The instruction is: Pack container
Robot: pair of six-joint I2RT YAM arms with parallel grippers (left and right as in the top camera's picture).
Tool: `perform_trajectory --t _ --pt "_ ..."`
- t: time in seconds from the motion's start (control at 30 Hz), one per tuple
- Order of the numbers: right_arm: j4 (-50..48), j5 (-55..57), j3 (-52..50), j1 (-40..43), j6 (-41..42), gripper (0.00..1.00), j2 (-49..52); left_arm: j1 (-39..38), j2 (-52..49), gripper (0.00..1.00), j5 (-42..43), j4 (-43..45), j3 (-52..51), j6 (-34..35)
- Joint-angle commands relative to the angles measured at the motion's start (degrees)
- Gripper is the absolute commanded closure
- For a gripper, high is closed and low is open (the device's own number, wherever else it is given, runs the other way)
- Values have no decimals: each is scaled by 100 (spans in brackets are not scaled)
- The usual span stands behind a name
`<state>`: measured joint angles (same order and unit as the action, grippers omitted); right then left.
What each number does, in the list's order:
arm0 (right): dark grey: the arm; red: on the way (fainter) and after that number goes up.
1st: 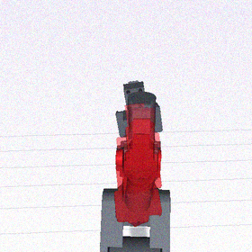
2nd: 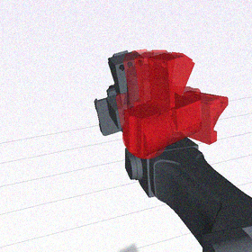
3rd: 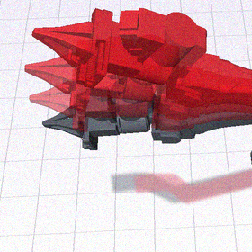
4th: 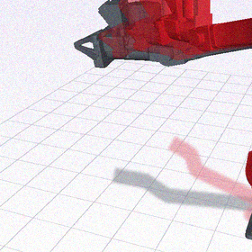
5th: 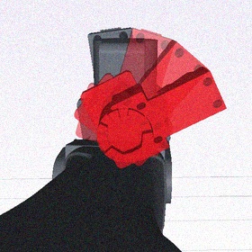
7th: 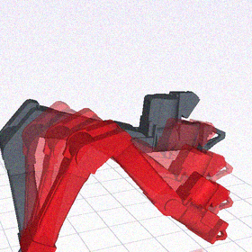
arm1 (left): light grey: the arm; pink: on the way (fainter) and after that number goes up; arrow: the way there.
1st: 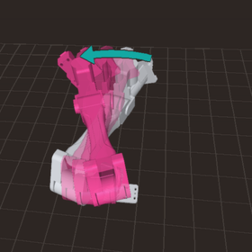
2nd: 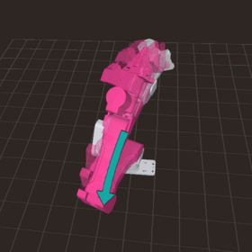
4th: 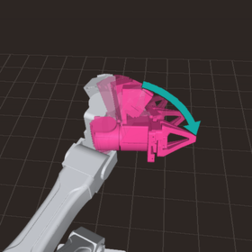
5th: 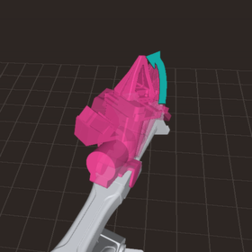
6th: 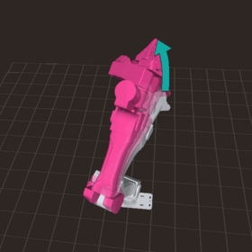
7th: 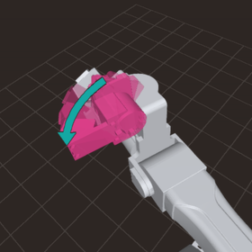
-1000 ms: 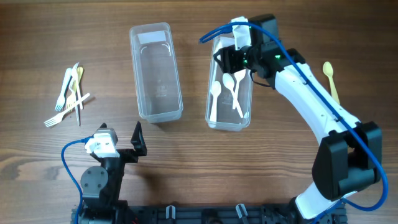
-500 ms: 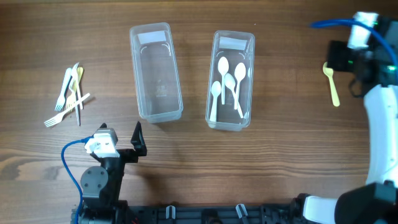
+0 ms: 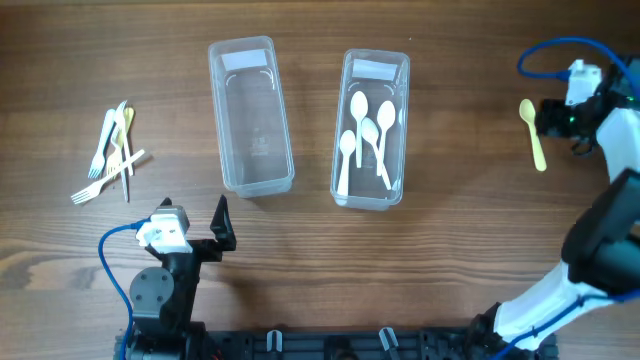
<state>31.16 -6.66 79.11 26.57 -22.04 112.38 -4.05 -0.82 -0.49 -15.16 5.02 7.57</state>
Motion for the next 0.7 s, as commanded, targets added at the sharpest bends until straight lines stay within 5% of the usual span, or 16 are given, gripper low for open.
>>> perform_trajectory --t 0.0,0.23,0.5,0.67 --pt "-98 -326 2 -13 -264 32 413 33 44 0 92 15 -33 -133" --pt "-111 -551 2 -13 -343 40 916 33 44 0 92 15 -33 -133" --pt "-20 -1012 2 -52 -131 94 935 33 44 0 92 15 -33 -131" --pt "-46 -1082 15 -131 470 96 778 33 44 0 92 15 -33 -131"
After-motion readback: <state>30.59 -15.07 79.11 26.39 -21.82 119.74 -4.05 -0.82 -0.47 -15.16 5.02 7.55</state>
